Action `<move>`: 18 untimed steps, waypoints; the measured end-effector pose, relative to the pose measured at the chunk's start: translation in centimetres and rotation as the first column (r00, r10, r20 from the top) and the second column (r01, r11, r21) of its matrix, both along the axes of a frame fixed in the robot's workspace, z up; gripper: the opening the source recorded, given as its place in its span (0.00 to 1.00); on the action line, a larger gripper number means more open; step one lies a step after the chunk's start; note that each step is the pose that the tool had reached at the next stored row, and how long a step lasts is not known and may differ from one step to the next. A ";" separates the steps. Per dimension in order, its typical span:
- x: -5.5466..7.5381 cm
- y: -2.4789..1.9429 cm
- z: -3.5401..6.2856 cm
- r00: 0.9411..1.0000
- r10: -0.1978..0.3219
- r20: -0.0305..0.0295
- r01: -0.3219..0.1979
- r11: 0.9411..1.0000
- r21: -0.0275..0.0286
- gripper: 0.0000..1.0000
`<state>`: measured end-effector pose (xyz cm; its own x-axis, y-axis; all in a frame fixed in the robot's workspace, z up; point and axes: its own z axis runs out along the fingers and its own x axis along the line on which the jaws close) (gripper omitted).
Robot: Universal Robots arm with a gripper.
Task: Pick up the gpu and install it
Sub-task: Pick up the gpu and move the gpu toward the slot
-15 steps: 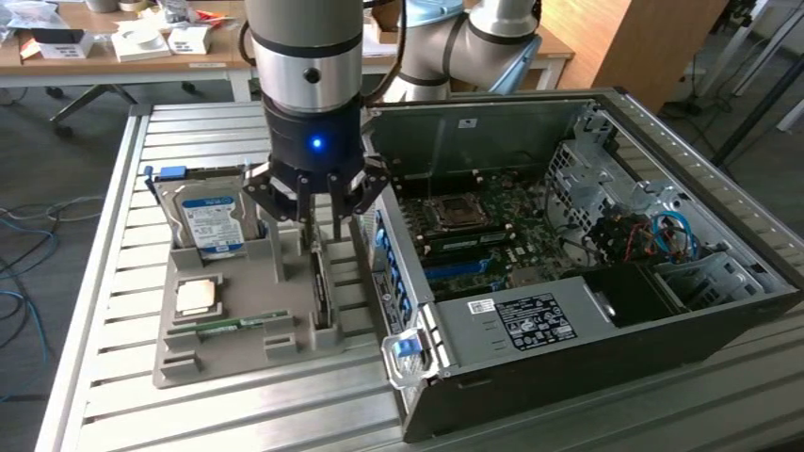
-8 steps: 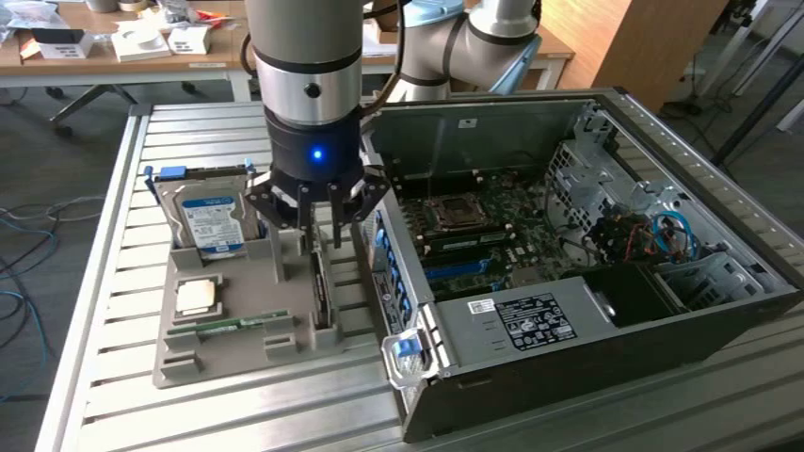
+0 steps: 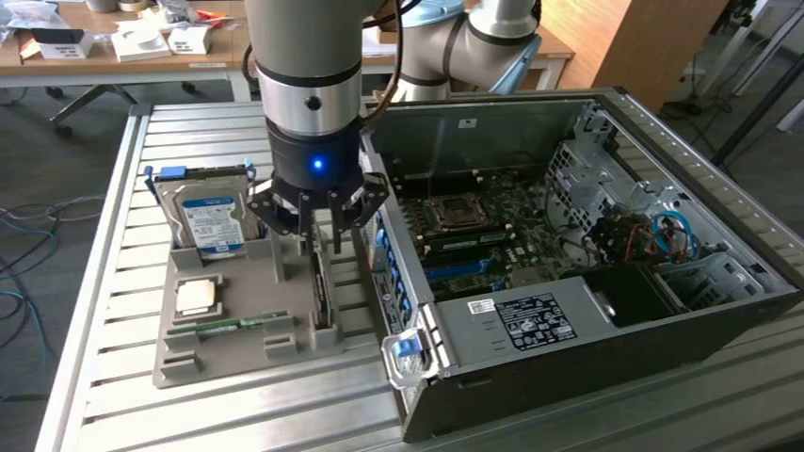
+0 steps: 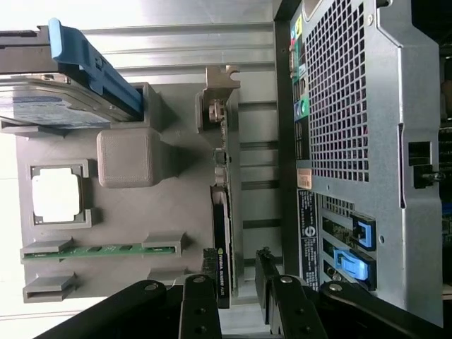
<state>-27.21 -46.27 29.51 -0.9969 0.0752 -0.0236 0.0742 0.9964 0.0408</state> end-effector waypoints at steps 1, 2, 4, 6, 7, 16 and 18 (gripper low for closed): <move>0.0 0.00 0.00 1.000 0.000 0.000 0.000 1.000 0.000 0.36; 0.0 0.00 0.01 1.000 0.000 0.000 0.000 1.000 0.000 0.36; 0.0 0.00 0.00 1.000 0.000 0.000 0.000 1.000 0.000 0.36; 0.0 0.00 0.00 1.000 0.000 0.000 0.000 1.000 0.000 0.36; 0.0 0.00 0.00 1.000 0.000 0.000 0.000 1.000 0.000 0.36; 0.0 0.00 -0.82 1.000 0.000 0.000 0.000 1.000 0.001 0.43; 0.0 0.00 -1.17 1.000 0.000 0.000 0.000 1.000 0.001 0.43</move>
